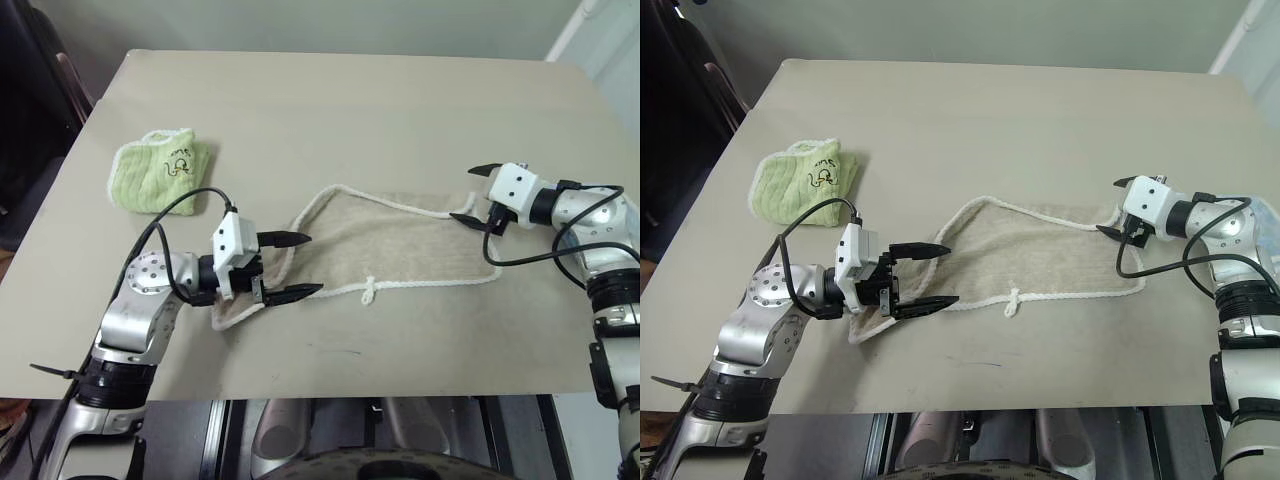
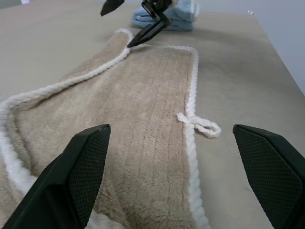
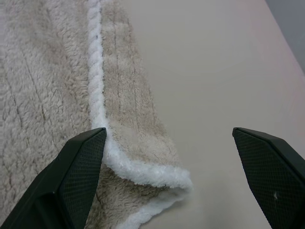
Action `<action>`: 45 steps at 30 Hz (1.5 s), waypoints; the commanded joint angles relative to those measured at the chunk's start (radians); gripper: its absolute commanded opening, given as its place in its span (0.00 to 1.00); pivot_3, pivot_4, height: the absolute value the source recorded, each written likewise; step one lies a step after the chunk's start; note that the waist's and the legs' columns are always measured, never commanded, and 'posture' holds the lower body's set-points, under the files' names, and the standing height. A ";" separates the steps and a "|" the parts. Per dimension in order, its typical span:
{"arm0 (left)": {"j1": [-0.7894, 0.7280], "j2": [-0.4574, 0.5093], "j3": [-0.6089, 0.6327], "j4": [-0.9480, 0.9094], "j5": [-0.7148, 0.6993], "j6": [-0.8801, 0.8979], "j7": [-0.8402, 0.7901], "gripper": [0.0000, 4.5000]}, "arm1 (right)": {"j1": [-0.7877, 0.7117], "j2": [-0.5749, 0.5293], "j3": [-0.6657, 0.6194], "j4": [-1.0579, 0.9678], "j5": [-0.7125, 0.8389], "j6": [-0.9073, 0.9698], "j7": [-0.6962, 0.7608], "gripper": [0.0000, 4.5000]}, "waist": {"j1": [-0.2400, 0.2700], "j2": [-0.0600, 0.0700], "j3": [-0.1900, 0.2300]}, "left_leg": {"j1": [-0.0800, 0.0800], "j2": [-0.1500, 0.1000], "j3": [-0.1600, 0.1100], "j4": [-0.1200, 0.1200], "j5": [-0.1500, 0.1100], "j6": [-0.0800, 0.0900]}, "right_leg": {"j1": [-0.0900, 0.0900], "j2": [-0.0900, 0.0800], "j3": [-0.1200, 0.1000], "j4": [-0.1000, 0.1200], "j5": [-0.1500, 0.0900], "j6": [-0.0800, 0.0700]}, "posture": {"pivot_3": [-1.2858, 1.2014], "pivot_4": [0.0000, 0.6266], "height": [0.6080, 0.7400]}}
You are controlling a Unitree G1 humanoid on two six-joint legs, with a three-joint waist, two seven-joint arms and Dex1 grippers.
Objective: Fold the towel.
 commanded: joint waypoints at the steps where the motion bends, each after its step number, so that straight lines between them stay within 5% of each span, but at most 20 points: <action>1: -0.019 0.007 0.003 -0.047 -0.009 0.009 0.006 0.99 | -0.027 -0.023 -0.014 0.000 0.011 -0.028 0.037 1.00 | 0.000 0.000 0.000 | 0.000 0.000 0.000 0.000 0.000 0.000 | 0.000 0.000 0.000 0.000 0.000 0.000 | 0.52 0.24 0.68; 42: 0.002 -0.007 -0.011 -0.069 -0.002 0.012 0.033 0.99 | -0.195 0.044 0.089 0.242 -0.168 -0.278 -0.032 1.00 | -0.004 0.000 0.000 | 0.000 0.001 0.000 0.000 0.000 0.000 | 0.000 0.000 0.000 0.000 0.001 -0.001 | 0.52 0.24 0.68; 45: 0.005 -0.007 -0.012 -0.069 -0.001 0.009 0.034 1.00 | -0.203 0.042 0.100 0.256 -0.187 -0.298 -0.043 0.87 | -0.004 0.000 0.000 | 0.000 0.001 0.000 0.000 0.000 0.000 | 0.000 0.000 0.000 0.000 0.001 -0.001 | 0.52 0.24 0.68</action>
